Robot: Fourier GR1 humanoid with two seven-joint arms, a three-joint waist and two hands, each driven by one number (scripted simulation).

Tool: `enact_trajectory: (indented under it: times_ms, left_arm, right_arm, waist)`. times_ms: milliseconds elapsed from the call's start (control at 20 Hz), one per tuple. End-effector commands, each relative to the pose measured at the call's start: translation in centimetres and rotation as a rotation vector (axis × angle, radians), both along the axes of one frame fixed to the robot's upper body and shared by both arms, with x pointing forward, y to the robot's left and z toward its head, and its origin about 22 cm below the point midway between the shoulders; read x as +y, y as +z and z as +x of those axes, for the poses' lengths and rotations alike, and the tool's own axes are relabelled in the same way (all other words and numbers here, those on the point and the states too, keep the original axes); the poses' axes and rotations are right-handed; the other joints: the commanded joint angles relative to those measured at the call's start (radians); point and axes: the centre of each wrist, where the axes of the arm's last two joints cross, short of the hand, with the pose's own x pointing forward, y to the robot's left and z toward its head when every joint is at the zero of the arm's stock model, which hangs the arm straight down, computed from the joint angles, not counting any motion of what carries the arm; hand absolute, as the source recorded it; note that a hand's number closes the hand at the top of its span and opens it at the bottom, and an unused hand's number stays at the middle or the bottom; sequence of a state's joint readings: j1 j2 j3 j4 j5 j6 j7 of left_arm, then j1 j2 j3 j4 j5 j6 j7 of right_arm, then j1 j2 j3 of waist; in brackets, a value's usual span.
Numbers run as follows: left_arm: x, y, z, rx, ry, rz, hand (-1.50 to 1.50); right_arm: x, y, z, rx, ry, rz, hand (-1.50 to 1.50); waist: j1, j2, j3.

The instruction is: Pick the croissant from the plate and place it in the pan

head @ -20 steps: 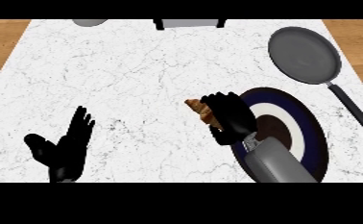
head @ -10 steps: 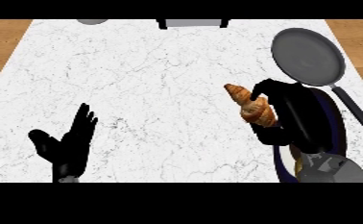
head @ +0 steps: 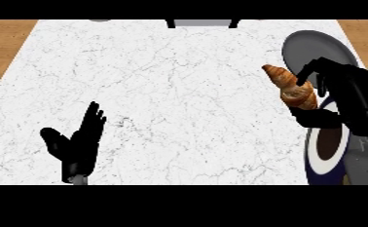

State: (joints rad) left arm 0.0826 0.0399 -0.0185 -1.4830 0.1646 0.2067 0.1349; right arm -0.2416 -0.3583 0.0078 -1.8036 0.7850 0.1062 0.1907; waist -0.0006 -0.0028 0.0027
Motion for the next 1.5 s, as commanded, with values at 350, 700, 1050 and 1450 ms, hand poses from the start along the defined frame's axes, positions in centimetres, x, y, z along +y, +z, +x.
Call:
enact_trajectory:
  times_ms: [350, 700, 1050, 1450]
  left_arm:
    - [0.1, 0.5, 0.5, 0.0, -0.035, 0.002, 0.0]
    - [0.4, -0.3, 0.9, 0.018, -0.071, -0.006, 0.0]
    - [-0.8, -1.1, 1.2, -0.014, -0.102, -0.023, 0.0]
    - [-1.5, 0.5, 2.4, -0.03, -0.12, -0.026, 0.0]
  right_arm:
    - [-8.7, -1.5, 9.0, -0.076, -0.147, -0.008, 1.5]
    - [-10.1, -2.6, 13.5, -0.06, -0.18, 0.038, 1.5]
    - [-12.5, -5.3, 13.1, -0.075, -0.213, 0.049, 1.5]
    - [-15.1, -5.6, 12.3, 0.111, -0.254, -0.045, -1.5]
  waist:
    - [0.029, 0.011, -0.001]
    - [0.054, 0.022, 0.0]
    - [0.09, 0.045, 0.003]
    - [0.112, 0.054, 0.005]
